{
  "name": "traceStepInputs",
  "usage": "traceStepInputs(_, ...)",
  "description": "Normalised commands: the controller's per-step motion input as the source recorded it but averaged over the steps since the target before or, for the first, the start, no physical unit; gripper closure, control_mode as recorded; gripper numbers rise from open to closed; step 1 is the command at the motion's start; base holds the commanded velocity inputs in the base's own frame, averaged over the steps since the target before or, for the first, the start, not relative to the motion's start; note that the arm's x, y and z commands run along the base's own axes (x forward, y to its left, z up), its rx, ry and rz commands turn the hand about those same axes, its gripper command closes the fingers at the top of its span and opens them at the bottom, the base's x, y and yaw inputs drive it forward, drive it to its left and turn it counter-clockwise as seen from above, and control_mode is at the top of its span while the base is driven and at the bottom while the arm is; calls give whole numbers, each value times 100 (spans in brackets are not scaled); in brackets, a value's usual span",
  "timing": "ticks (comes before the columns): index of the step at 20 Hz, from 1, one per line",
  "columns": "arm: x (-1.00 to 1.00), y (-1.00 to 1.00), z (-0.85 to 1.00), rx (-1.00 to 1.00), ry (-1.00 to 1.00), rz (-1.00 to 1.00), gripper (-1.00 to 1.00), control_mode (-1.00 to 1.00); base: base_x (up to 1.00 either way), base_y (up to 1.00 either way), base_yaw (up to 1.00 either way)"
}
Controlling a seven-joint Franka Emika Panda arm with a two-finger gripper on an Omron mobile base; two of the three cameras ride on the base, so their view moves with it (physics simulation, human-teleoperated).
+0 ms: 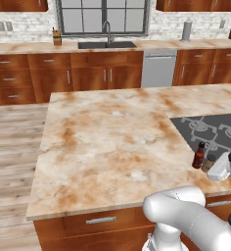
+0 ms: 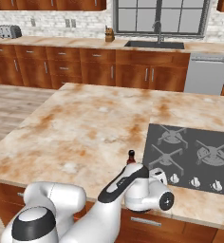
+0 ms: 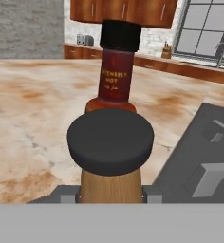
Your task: Take 2 condiments from the cabinet and move them on the counter near the stove.Make sure the condiments are lined up with each other, next to each other.
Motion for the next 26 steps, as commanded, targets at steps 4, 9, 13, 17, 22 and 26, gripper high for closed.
traceStepInputs(4, 6, 0, -6, 0, 0, 0, 100, -100, 0, 0, 0)
traceStepInputs(9, 0, 0, -10, 0, 0, 0, 100, -100, 0, 0, 0)
traceStepInputs(13, 1, 0, -8, 0, 0, 0, 100, -100, 0, 0, 0)
traceStepInputs(17, 6, 6, 0, 0, 9, 0, 100, -100, 0, 0, 0)
traceStepInputs(22, 10, 13, 0, 0, 5, 0, 100, -100, 0, 0, 0)
traceStepInputs(26, 5, 12, -7, 0, 0, 0, 100, -100, 0, 0, 0)
